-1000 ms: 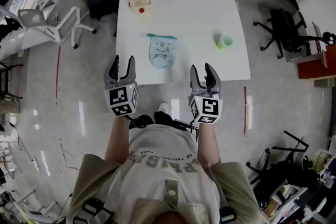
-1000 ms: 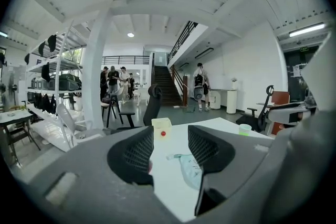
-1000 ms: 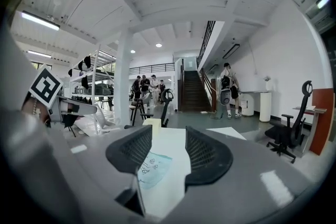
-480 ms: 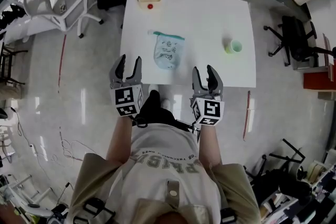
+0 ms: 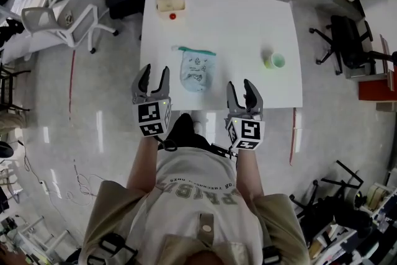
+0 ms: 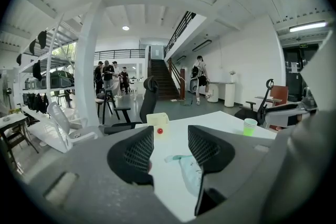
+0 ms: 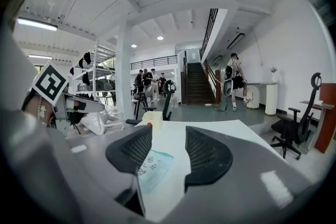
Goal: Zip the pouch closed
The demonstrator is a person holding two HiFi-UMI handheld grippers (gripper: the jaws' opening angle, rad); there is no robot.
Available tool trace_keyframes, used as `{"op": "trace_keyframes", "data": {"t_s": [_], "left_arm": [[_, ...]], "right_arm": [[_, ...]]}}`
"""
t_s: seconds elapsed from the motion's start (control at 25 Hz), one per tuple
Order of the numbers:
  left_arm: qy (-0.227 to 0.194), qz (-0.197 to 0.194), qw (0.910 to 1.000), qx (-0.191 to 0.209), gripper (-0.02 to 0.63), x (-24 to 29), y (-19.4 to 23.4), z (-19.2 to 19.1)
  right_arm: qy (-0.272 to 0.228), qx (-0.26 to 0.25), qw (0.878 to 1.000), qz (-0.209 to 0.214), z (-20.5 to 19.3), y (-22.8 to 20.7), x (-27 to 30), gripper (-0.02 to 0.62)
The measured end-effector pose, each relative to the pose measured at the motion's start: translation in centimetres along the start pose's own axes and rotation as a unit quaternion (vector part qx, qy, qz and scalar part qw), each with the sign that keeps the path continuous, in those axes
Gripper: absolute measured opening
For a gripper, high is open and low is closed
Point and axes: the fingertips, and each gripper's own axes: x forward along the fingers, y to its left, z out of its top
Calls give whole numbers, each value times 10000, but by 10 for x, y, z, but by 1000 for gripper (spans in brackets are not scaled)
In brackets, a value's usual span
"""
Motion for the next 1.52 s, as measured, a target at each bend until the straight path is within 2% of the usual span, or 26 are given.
{"op": "trace_keyframes", "data": {"t_s": [0.64,1.12,1.24,1.44,1.52], "left_arm": [[134,-423,9990,41,210,109,26,28],[764,-945,9925,-102,210,154,30,-17],[965,-1173,9882,-180,210,156,26,-33],[1288,-1606,9786,15,210,164,11,-52],[1432,-1885,9715,127,212,166,2,-63]], "right_arm": [[109,168,9992,-357,22,-16,87,195],[489,340,9974,-412,0,-30,125,195],[627,368,9972,-169,-8,-34,131,195],[1012,214,9919,734,-23,-33,155,195],[1122,80,9872,1133,-27,-29,166,195]]}}
